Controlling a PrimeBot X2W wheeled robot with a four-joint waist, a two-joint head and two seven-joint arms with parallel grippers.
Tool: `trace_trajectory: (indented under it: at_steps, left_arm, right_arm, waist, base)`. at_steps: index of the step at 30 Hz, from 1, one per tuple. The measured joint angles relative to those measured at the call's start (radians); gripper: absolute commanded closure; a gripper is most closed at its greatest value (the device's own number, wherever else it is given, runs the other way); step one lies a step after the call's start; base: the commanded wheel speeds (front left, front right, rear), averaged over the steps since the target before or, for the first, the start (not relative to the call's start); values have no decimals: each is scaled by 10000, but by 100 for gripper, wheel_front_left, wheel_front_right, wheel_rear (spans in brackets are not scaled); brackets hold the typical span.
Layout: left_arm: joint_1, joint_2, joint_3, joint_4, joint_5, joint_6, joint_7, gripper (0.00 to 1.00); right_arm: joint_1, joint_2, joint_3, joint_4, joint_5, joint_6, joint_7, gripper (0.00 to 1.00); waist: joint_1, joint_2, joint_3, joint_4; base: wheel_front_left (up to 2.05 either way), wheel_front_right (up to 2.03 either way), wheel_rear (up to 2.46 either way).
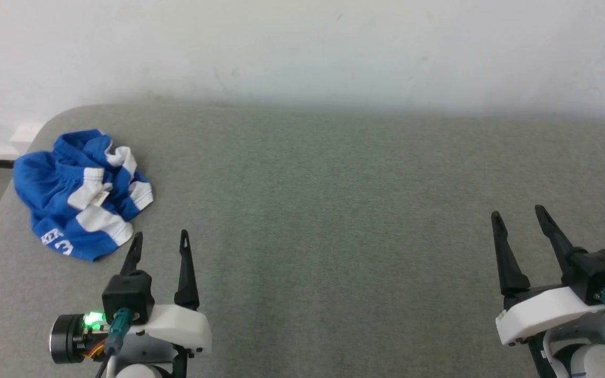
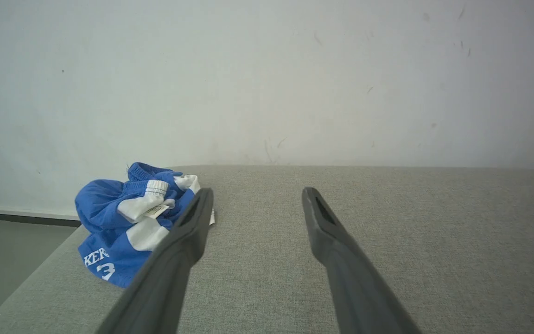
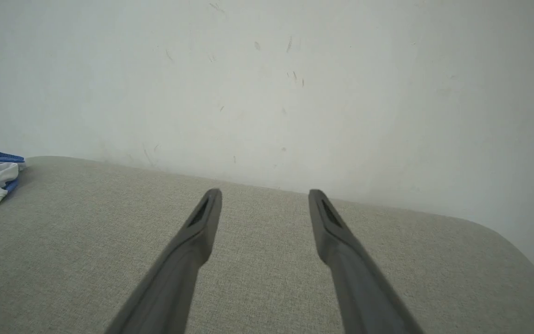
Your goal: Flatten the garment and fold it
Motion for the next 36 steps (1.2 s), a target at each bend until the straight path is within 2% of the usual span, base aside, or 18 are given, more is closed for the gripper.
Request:
trace_trajectory:
  at_steps: [12, 19, 24, 30, 36]
  left_arm:
    - [-18, 38, 140, -52, -33, 374, -253, 0]
    - [-44, 215, 587, -105, -161, 602, -405, 0]
    - [-461, 420, 1016, -61, -288, 606, -522, 0]
    - [-1377, 821, 1651, 704, -719, 401, -619, 0]
    - [-2862, 1559, 1852, 1985, -1108, -159, -715, 0]
  right_arm:
    - [35, 0, -94, -69, -2, 0, -265, 0]
    - [36, 2, -138, -128, -2, 0, -387, 0]
    - [38, 6, -236, -219, -19, 0, -477, 0]
    - [26, 10, -299, -359, -230, 0, -629, 0]
    - [-92, 10, -345, -640, -679, 0, -761, 0]
  waist:
    - [0, 0, 137, 1011]
    - [0, 0, 231, 1494]
    - [0, 0, 385, 1702]
    - [0, 0, 728, 1855]
    - [1, 0, 1300, 1924]
  base:
    - [0, 0, 0]
    - [0, 0, 0]
    - [0, 0, 0]
    - [0, 0, 0]
    - [0, 0, 0]
